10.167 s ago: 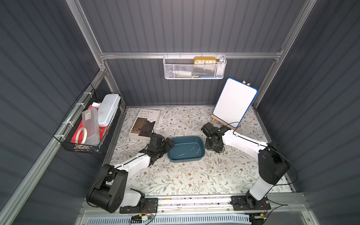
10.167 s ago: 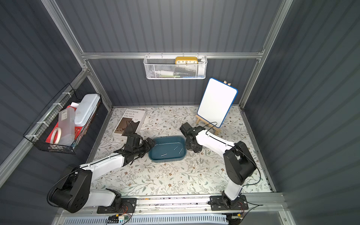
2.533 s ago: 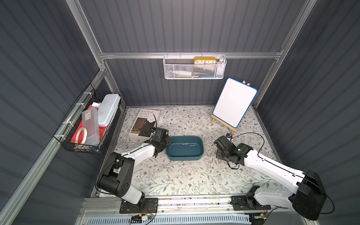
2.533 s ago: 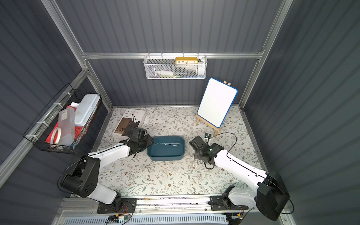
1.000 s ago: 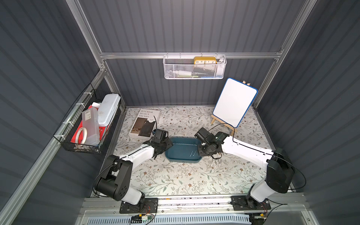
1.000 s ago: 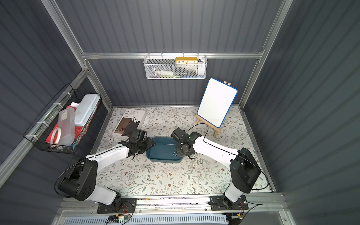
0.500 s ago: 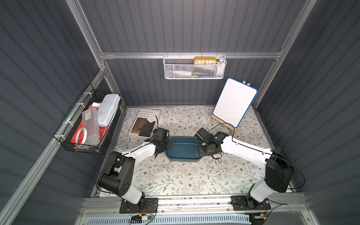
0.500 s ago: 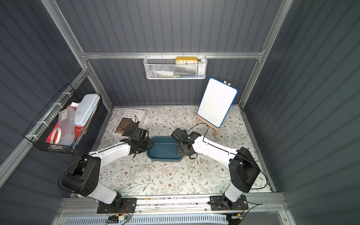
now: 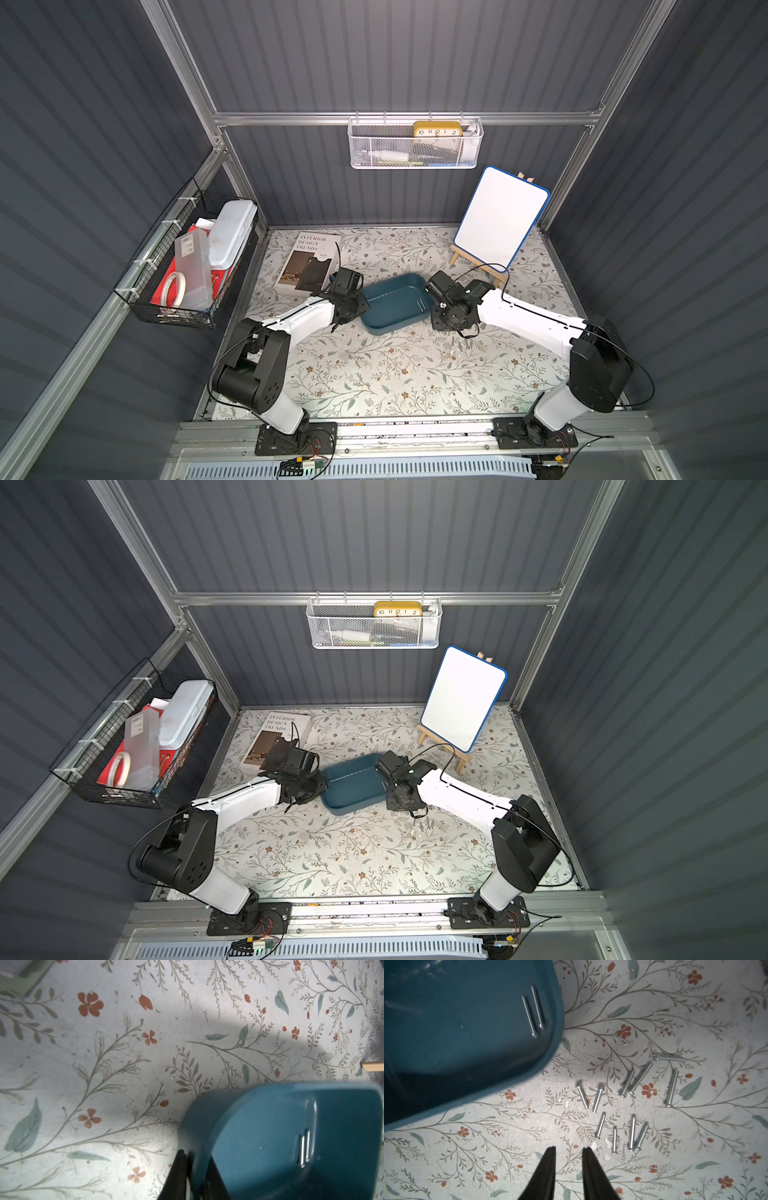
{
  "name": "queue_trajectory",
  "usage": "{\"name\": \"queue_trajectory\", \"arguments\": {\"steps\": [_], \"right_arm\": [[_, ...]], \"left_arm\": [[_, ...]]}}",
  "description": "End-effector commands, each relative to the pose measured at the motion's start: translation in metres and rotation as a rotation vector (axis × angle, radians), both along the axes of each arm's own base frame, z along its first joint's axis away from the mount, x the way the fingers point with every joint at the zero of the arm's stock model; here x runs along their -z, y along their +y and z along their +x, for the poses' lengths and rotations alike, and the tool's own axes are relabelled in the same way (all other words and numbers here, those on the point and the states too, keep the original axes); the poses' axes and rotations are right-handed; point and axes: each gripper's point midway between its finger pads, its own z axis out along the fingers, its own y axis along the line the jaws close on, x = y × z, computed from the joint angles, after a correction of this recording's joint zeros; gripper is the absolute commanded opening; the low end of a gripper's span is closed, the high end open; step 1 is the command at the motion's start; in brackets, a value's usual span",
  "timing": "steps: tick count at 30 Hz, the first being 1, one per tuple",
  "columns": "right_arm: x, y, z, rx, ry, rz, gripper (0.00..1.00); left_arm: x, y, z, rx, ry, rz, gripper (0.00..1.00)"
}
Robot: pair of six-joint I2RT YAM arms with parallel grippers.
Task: Take out the screws from the storage box
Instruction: Adjust the storage box at the center of the board.
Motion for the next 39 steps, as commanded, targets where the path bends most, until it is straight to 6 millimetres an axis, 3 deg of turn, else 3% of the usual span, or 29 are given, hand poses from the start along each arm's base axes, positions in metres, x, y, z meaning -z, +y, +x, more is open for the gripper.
{"name": "queue_trajectory", "arguments": {"steps": [1,3,10,16,22,33,39], "right_arm": [[-0.013,-0.007,0.000,0.042,-0.027,0.021,0.27],[-0.020,-0.010,0.001,0.067,-0.037,0.033,0.27],[-0.051,-0.022,0.005,0.157,-0.085,0.103,0.27],[-0.064,-0.023,0.005,0.168,-0.117,0.135,0.25],[-0.071,0.000,0.002,0.061,-0.088,0.216,0.25],[-0.076,0.036,-0.003,-0.100,-0.082,0.286,0.25],[-0.075,0.058,0.010,-0.150,-0.084,0.272,0.26]], "left_arm": [[-0.023,-0.013,0.002,0.042,0.001,-0.052,0.11],[-0.029,-0.023,-0.004,0.077,0.030,-0.099,0.00],[-0.044,-0.029,-0.008,0.101,0.096,-0.107,0.00],[-0.057,-0.029,-0.010,0.084,0.115,-0.118,0.00],[-0.047,0.000,0.005,-0.019,0.086,0.045,0.00],[-0.017,0.002,0.008,-0.011,0.086,0.076,0.00],[-0.009,0.002,0.007,-0.009,0.091,0.076,0.00]]}}
